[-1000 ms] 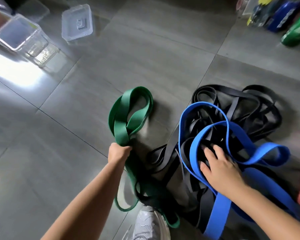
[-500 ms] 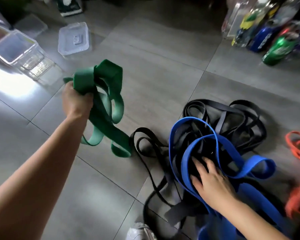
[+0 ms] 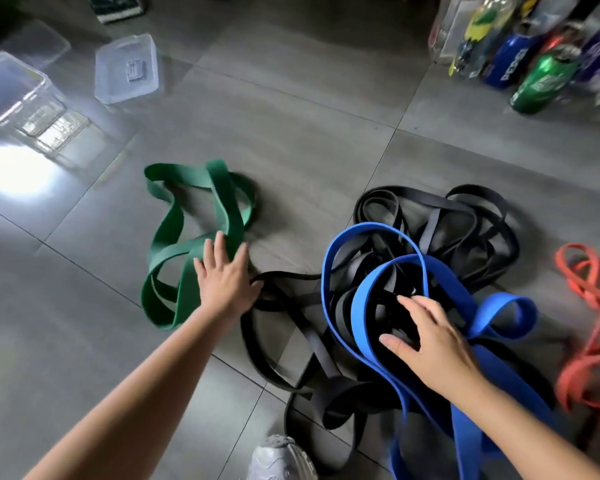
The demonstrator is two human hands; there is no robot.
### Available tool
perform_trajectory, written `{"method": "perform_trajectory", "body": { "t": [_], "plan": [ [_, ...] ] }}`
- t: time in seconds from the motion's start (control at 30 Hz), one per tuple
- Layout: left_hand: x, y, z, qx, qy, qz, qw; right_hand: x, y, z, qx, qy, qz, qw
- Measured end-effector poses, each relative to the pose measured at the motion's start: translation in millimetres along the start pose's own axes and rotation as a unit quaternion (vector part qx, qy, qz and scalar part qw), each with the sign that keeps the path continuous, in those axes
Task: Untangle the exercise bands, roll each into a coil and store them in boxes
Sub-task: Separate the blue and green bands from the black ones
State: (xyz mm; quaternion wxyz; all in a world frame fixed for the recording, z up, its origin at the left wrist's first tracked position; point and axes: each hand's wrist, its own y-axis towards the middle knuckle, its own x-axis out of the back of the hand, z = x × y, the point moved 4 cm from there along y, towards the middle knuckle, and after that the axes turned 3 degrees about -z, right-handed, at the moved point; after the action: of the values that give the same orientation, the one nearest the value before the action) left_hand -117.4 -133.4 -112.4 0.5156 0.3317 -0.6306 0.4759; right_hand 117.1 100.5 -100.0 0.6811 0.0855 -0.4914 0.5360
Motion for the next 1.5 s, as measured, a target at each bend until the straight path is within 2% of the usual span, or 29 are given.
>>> {"method": "perform_trajectory", "body": {
  "t": [0.07,0.13,0.2,0.27,0.3,0.37,0.4,0.47,0.5,0.53,0.6,0.63,0.7,0.73,0.77,0.8,0.87,0.93,1.0,1.07,1.13,1.23,1.33,1.4,1.5],
  "plan": [
    [-14.1,-16.5,8.5,-0.068,0.073,-0.004,0.995,0.8,-2.6,-1.6,0.002,-0.003,-0.004,1.000],
    [-20.1,-22.9,24.1,-0.088,0.105,0.002,0.991,1.2,-6.7,0.1,0.014,-0.002,-0.009,1.000],
    [-16.3,-20.9,38.3,-0.055,0.106,0.013,0.993,0.5,-11.0,3.7,0.028,-0.021,0.001,0.999],
    [-9.6,-16.1,45.0,-0.011,0.100,0.012,0.995,-5.1,-15.0,7.2,0.055,-0.093,0.034,0.994],
    [-5.3,-14.9,44.1,0.005,0.090,0.007,0.996,-7.0,-15.7,6.4,0.064,-0.114,0.033,0.991],
    [5.2,-15.8,33.5,0.008,0.047,-0.038,0.998,-3.3,-15.0,1.3,0.053,-0.084,-0.007,0.995],
    [11.7,-19.4,22.2,-0.023,0.017,-0.080,0.996,0.3,-14.7,-2.2,0.035,-0.047,-0.027,0.998],
    [23.8,-36.8,-13.0,-0.135,-0.082,-0.152,0.976,4.4,-13.3,-10.0,0.023,0.017,-0.034,0.999],
    [24.2,-48.1,-33.5,-0.173,-0.157,-0.140,0.962,5.5,-13.2,-12.0,0.033,0.039,-0.031,0.998],
    [18.3,-59.6,-53.9,-0.177,-0.225,-0.087,0.954,7.6,-13.6,-13.6,0.044,0.064,-0.042,0.996],
    [-2.2,-77.7,-87.7,-0.096,-0.327,0.053,0.939,17.7,-13.7,-20.0,0.042,0.113,-0.126,0.985],
    [-13.3,-83.4,-100.3,-0.034,-0.388,0.119,0.913,24.0,-13.2,-27.2,0.020,0.119,-0.175,0.977],
    [-28.4,-88.0,-115.2,0.091,-0.516,0.198,0.828,31.4,-9.6,-47.5,-0.063,0.084,-0.225,0.969],
    [-29.8,-87.6,-119.7,0.118,-0.562,0.203,0.793,32.2,-6.9,-58.6,-0.105,0.050,-0.211,0.971],
    [-26.7,-86.0,-124.1,0.116,-0.589,0.192,0.777,30.7,-5.0,-68.6,-0.136,0.007,-0.165,0.977],
    [-20.9,-84.4,-129.3,0.094,-0.593,0.176,0.780,27.7,-4.5,-76.0,-0.154,-0.050,-0.105,0.981],
    [-11.9,-82.7,-140.9,0.020,-0.524,0.153,0.838,22.2,-6.5,-84.4,-0.137,-0.172,-0.022,0.975],
    [-4.6,-85.2,-148.7,-0.020,-0.416,0.111,0.902,23.8,-8.1,-90.2,-0.100,-0.205,-0.026,0.973],
    [8.1,-90.2,-154.9,-0.047,-0.362,0.053,0.930,33.1,-9.8,-95.0,-0.086,-0.113,-0.076,0.987],
    [18.0,-94.8,-159.3,-0.086,-0.348,0.028,0.933,48.4,-14.0,-103.2,-0.095,0.021,-0.168,0.981],
    [24.4,-94.9,-159.1,-0.110,-0.322,0.035,0.940,61.8,-19.3,-109.4,-0.100,0.072,-0.234,0.964],
    [27.1,-90.8,-152.0,-0.056,-0.294,0.089,0.950,66.7,-27.0,-108.3,-0.104,0.075,-0.250,0.960],
    [38.2,-91.0,-152.2,0.002,-0.417,0.137,0.899,77.7,-34.8,-98.7,-0.074,0.075,-0.265,0.959],
    [55.1,-92.3,-156.0,-0.018,-0.458,0.126,0.880,94.5,-39.0,-87.4,-0.055,0.079,-0.253,0.963],
    [90.4,-97.6,-168.6,-0.077,-0.465,0.127,0.873,131.7,-51.7,-63.4,-0.009,0.102,-0.257,0.961]
  ]
}}
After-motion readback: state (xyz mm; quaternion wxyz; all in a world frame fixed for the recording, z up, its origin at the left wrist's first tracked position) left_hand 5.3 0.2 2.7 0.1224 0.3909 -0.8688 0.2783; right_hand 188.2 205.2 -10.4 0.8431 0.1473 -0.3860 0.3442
